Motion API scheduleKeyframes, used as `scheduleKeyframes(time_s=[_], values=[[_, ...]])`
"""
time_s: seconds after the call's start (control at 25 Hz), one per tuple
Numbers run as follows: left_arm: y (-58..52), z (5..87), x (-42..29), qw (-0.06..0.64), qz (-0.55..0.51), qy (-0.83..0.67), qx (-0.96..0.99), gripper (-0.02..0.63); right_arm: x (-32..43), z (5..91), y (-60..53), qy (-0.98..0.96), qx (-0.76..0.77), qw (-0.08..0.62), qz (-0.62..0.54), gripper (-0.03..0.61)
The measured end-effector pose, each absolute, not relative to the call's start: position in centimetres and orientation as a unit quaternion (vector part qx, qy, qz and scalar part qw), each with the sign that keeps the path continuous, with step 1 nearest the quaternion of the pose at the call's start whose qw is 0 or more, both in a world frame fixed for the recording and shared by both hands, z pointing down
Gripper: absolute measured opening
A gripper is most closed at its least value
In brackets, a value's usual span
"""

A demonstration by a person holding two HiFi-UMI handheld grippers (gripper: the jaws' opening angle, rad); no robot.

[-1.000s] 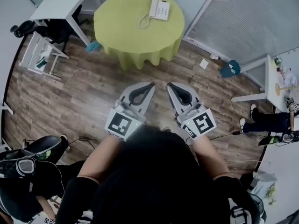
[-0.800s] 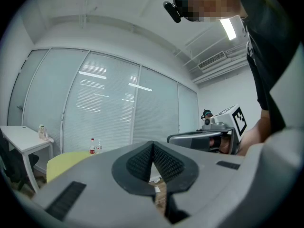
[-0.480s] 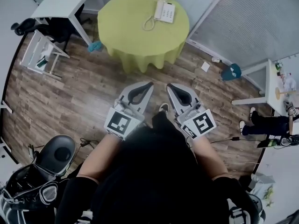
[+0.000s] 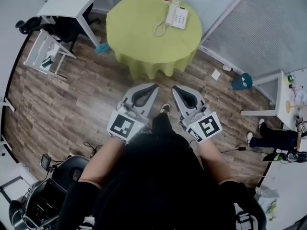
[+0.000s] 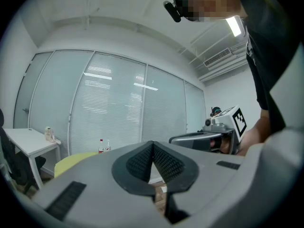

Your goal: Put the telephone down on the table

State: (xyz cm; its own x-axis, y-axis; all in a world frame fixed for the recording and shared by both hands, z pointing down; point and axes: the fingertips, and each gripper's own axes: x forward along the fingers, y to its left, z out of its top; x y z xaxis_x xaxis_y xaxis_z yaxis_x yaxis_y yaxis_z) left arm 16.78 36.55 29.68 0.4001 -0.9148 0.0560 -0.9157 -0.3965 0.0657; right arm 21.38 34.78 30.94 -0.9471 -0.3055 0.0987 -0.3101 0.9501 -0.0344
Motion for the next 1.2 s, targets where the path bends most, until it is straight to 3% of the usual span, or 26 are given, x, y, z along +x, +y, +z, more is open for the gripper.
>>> scheduleKeyframes(time_s=[1.2], values=[[18.8, 29.3, 16.4, 0.043, 0.021, -0.583, 0.811, 0.012, 21.0, 30.7, 16.7, -0.992, 0.118, 0.042, 0.021, 0.018]])
